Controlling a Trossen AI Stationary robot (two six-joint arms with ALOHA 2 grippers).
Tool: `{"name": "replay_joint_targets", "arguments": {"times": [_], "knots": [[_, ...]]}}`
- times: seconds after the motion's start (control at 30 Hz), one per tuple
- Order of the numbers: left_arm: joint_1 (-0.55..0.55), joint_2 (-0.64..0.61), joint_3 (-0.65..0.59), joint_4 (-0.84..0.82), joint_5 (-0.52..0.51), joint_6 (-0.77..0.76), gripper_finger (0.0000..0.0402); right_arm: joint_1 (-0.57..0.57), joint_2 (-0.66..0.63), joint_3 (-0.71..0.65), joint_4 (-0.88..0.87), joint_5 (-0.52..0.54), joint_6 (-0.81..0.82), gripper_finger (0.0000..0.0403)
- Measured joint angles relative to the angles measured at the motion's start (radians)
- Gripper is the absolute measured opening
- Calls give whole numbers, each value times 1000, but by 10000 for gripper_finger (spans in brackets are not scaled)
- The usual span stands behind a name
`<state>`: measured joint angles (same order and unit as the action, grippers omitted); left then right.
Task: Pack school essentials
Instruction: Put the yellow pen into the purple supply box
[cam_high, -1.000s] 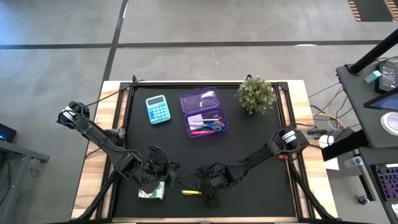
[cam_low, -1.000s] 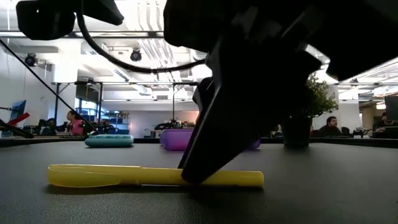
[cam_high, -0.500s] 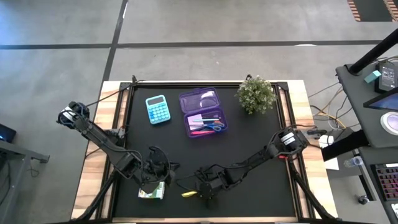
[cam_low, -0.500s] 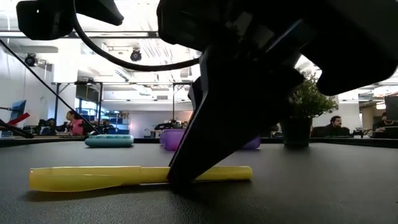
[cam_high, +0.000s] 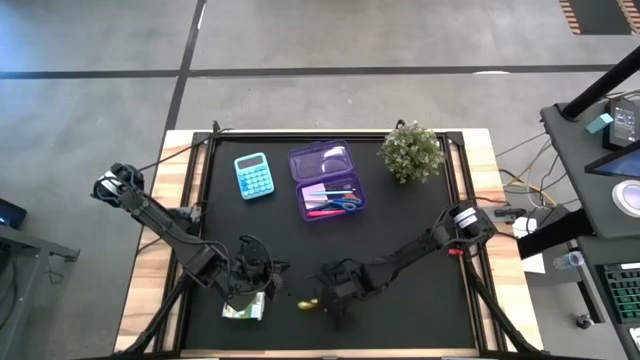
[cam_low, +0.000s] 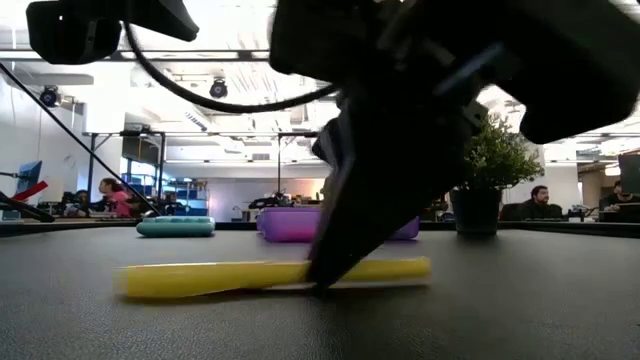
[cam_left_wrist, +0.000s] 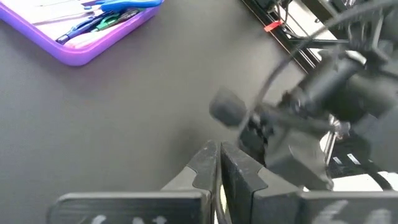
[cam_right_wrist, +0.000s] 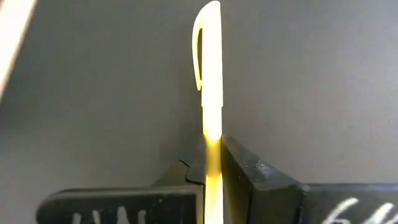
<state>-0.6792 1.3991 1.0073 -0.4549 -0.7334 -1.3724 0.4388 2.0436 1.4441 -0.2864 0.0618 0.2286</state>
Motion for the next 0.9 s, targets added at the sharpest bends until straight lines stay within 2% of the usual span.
{"name": "replay_joint_targets", "arguments": {"times": [0.33, 0.57, 0.63, 0.77, 0.9], "knots": [[1, -1, 0, 0, -9, -2, 4, -179, -190, -2, -218, 60, -189, 14], [5, -1, 0, 2, -18, -9, 4, -409, -293, -11, -269, 72, -344, 14], [8, -1, 0, 2, -33, -10, 4, -481, -300, -19, -271, 50, -368, 14], [23, -1, 0, 2, -42, -10, 4, -599, -289, -54, -257, -61, -390, 13], [39, 2, 0, 4, -43, -13, 4, -663, -249, -91, -258, -70, -440, 14]]}}
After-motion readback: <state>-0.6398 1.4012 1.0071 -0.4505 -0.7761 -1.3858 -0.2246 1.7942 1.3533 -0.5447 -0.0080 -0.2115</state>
